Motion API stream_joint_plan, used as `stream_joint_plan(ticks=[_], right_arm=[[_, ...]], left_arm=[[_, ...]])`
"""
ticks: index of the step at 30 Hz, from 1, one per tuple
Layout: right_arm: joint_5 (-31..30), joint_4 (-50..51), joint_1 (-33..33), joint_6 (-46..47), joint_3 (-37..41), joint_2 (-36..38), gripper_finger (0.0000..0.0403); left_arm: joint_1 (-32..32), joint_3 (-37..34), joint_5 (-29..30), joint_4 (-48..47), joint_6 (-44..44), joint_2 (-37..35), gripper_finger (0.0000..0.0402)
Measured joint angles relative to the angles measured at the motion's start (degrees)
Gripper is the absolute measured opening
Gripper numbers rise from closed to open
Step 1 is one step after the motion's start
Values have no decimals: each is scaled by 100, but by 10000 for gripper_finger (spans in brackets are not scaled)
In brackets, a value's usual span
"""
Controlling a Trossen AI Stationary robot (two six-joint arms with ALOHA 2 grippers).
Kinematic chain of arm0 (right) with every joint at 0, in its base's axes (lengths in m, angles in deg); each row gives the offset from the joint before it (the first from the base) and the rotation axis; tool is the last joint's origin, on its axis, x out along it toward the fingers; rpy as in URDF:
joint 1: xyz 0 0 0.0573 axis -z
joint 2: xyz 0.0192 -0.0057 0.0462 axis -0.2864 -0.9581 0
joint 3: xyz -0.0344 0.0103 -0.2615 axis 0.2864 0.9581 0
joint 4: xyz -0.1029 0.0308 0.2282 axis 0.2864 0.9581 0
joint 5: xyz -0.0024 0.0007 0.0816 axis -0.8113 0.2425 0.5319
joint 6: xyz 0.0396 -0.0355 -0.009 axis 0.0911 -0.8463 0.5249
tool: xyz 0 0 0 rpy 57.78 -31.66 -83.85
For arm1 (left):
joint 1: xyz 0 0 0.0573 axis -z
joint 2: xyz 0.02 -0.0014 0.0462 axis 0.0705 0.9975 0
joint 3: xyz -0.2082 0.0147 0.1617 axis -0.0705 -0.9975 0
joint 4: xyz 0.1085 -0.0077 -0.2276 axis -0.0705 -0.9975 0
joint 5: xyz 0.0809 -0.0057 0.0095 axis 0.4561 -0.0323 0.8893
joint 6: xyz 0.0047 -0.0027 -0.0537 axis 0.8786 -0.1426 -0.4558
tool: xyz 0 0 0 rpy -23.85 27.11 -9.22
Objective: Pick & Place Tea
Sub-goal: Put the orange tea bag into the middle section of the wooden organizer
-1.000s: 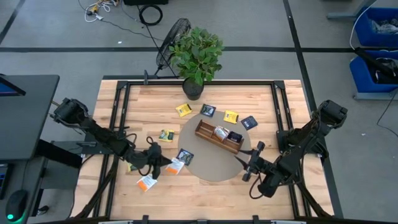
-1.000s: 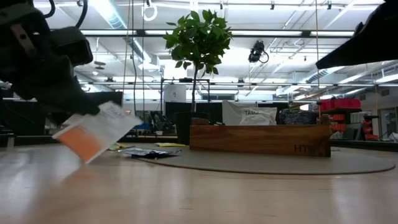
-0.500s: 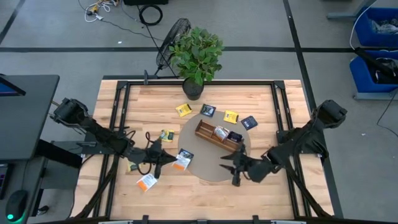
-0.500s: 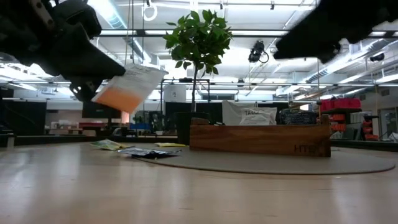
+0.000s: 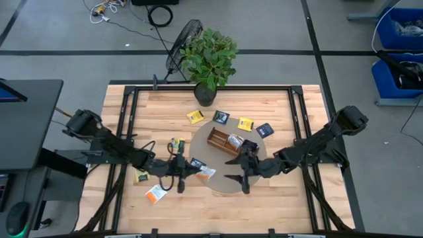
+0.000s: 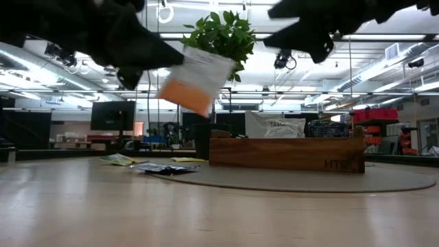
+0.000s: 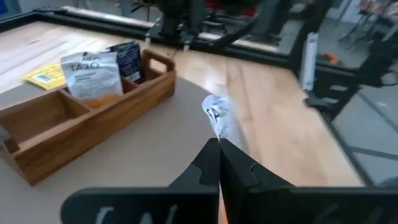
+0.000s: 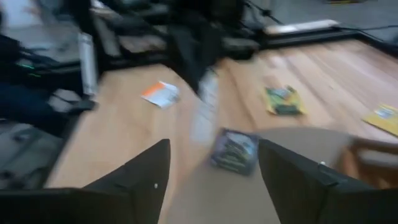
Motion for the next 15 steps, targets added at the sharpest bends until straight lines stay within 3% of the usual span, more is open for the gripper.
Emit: stream_joint_plan(ticks=[4,15], right_arm=[[440,-155,125,-35,0,0,250],[519,-48,205,-79,0,-2,237]], left_arm=[[-150,344,-18,17,248,401,1],[-254,1011,-186,17,962,721,1]])
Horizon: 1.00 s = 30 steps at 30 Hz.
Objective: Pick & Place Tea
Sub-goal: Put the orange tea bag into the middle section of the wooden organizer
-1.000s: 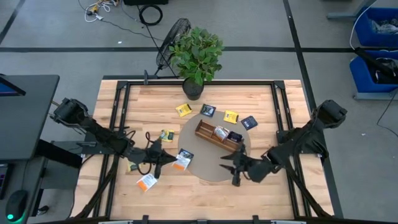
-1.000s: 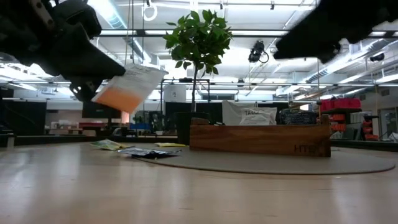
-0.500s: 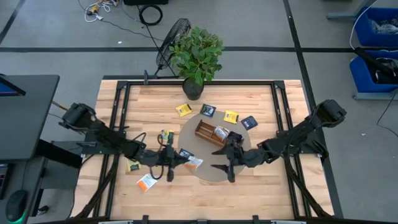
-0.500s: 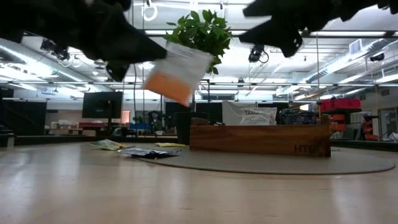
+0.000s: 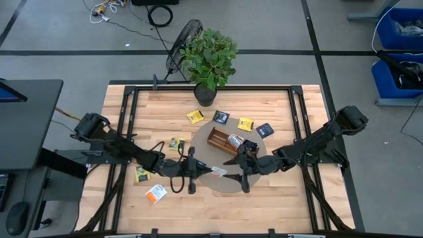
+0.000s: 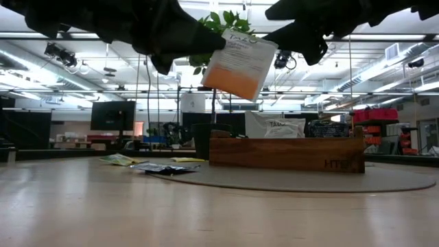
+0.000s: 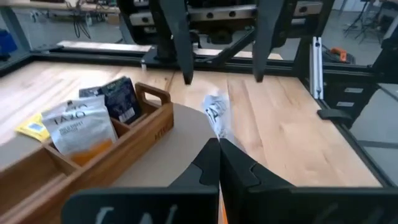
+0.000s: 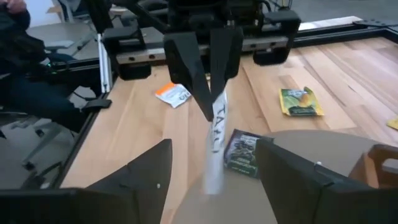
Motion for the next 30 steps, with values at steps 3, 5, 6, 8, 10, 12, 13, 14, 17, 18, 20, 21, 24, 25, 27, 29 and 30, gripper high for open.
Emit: stream_joint_plan(ticks=[3,5,6,8,10,12,13,14,17,18,20,21,24,25,27,29,30], right_arm=[[-2,69,0,6,0,-2,237],[1,91,0,5,0,-2,237],[20,104,0,12,0,-2,237],[39,162,0,40,0,-2,234],[40,235,0,48,0,-2,228],[39,231,0,47,0,-2,219],[38,217,4,46,0,-2,214],[37,209,12,48,0,-2,207],[37,202,40,112,0,-2,181],[37,204,55,122,0,-2,170],[37,221,87,151,0,-2,145],[37,232,96,153,0,-2,130],[35,235,109,146,0,-2,80],[34,239,109,135,0,-2,61],[35,256,109,117,0,-4,22],[20,265,109,93,0,-4,9],[21,271,107,126,0,-4,11]], left_arm=[[-1,7,2,6,1,0,1],[-30,7,-7,8,-39,0,1],[-34,7,-5,23,-54,0,1],[-39,7,0,72,-57,0,1],[-42,7,4,197,7,2,1],[-37,7,2,299,56,2,1],[-37,7,-10,290,61,2,1],[-47,7,-46,260,64,2,1],[-68,7,-146,259,50,2,1],[-70,7,-163,254,50,2,1],[-70,7,-164,265,50,2,2],[-70,7,-164,271,50,2,2],[-70,7,-166,266,48,2,2],[-70,7,-167,263,48,2,2],[-70,4,-166,258,47,2,2],[-70,4,-168,258,36,2,2],[-70,4,-166,258,33,2,4]])
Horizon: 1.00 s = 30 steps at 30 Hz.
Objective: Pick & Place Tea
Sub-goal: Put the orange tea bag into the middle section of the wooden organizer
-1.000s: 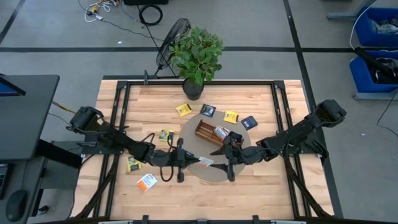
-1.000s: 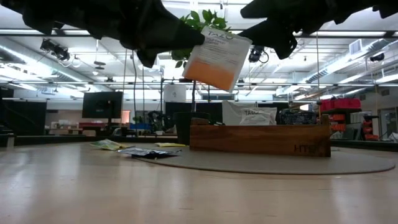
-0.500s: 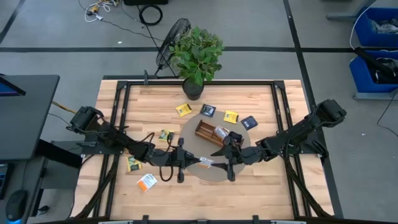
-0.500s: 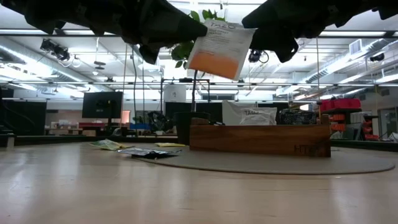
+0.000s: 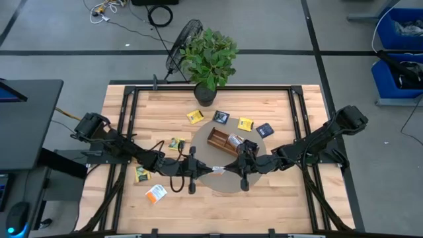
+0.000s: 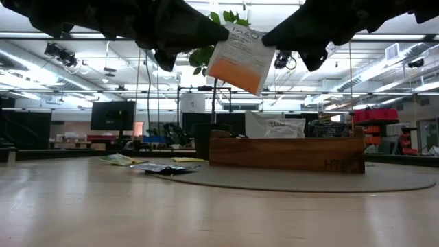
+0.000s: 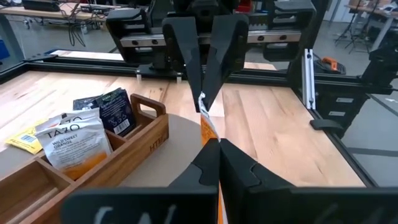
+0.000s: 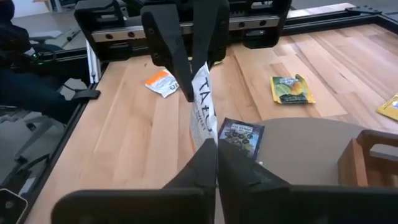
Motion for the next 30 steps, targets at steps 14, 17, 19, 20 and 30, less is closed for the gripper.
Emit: stream_joint_plan(ticks=[14,17,19,20,30], right_arm=[[-889,879,-42,526,1,30,2],[-1308,1178,-77,674,2,165,1],[-1642,1519,-115,834,2,296,1],[-1780,1660,-127,874,2,360,1],[-2400,2858,-2,1475,2,667,0]], left_arm=[[91,-9,76,-330,406,-103,112],[207,-9,164,-402,568,-101,128],[293,-9,317,-418,643,-101,133],[331,-13,400,-448,712,-101,134],[632,-31,656,-468,949,-101,133]])
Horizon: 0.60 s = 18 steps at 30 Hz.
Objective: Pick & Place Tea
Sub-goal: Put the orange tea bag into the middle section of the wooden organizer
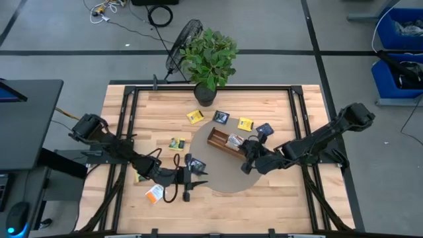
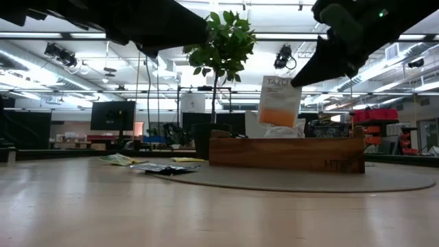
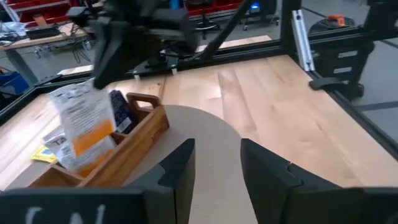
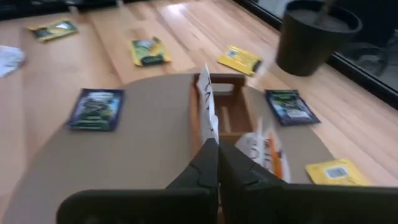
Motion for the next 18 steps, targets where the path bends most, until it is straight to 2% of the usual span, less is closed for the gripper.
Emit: stream_joint_plan(ticks=[4,7,18], right_arm=[[-68,146,184,2,0,0,0],[188,268,361,103,0,-22,0],[452,359,699,185,0,-440,0]], left_arm=[[102,0,0,0,-35,0,133],[164,0,1,0,-50,0,133],[198,0,0,0,-34,0,133]])
